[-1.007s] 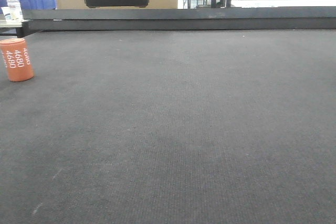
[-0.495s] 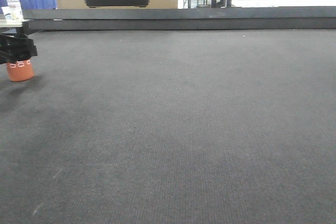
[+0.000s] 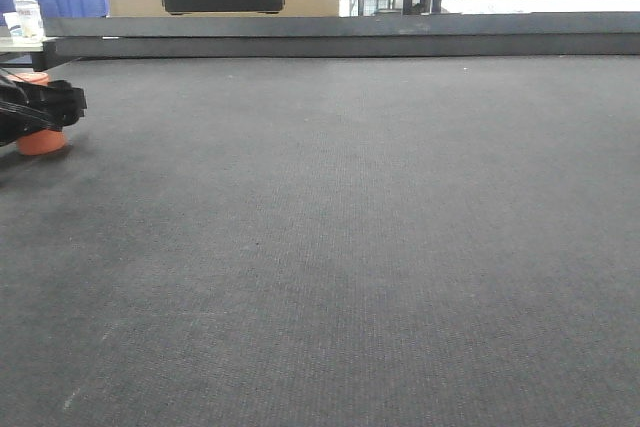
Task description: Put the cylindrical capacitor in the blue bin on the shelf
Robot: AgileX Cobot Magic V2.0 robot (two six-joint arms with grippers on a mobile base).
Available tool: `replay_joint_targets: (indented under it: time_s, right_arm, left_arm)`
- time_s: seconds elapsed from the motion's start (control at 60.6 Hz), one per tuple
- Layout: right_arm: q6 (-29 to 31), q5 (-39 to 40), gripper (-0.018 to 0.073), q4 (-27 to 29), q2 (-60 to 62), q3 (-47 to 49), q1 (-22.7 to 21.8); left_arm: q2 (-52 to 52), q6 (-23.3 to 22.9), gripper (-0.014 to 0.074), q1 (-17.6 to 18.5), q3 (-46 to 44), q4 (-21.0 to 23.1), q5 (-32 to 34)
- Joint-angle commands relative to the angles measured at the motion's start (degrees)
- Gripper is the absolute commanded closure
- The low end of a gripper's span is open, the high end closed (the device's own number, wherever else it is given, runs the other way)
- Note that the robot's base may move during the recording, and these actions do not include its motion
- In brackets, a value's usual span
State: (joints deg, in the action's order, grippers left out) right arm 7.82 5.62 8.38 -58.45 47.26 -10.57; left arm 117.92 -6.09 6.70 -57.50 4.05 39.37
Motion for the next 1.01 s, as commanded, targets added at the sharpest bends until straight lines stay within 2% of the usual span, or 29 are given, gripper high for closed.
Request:
replay_joint_targets:
  time_s: [0.0, 0.198, 0.38, 0.578, 0.644, 0.743, 0.842, 0.991]
  right_arm:
    - [0.04, 1.35, 0.0721, -0.18, 0.43, 0.04, -0.10]
    - [0.04, -0.79, 0.0721, -0.18, 0.43, 0.04, -0.10]
    - [0.04, -6.53, 0.0721, -0.18, 0.43, 0.73, -0.10]
    - [0.04, -19.47, 0.0721, -0.18, 0.43, 6.50, -0.01]
    - [0.04, -24.30, 0.0721, -0.18, 0.43, 8.67, 0.69]
    - [0.16, -30.27, 0.0721, -0.18, 0.43, 11.31, 3.51]
    - [0.68, -32.96, 0.0721, -0.18, 1.16, 12.11, 7.43]
    - [0.68, -35.31, 0.0721, -0.18, 4.91, 12.11, 13.20]
  left_arm:
    - [-0.01, -0.15, 0.0232, -0.27, -0.46, 0.65, 0.95]
    - [-1.83, -0.15, 0.0708, -0.27, -0.46, -0.64, -2.74]
    - [-9.73, -0.06, 0.0707, -0.15, -0.49, -6.45, -11.96]
    - [-22.84, -0.06, 0.0707, -0.14, -0.73, -8.49, -25.43]
    - [-27.53, -0.06, 0.0707, -0.14, -1.78, -8.72, -32.79]
    - [-33.92, -0.06, 0.0707, 0.10, -3.85, -8.81, -44.25]
    - [-38.82, -0.06, 0.0707, 0.91, -6.27, -8.94, -54.78]
    - [-46.85, -0.02, 0.0707, 3.41, -6.97, -9.18, -62.96]
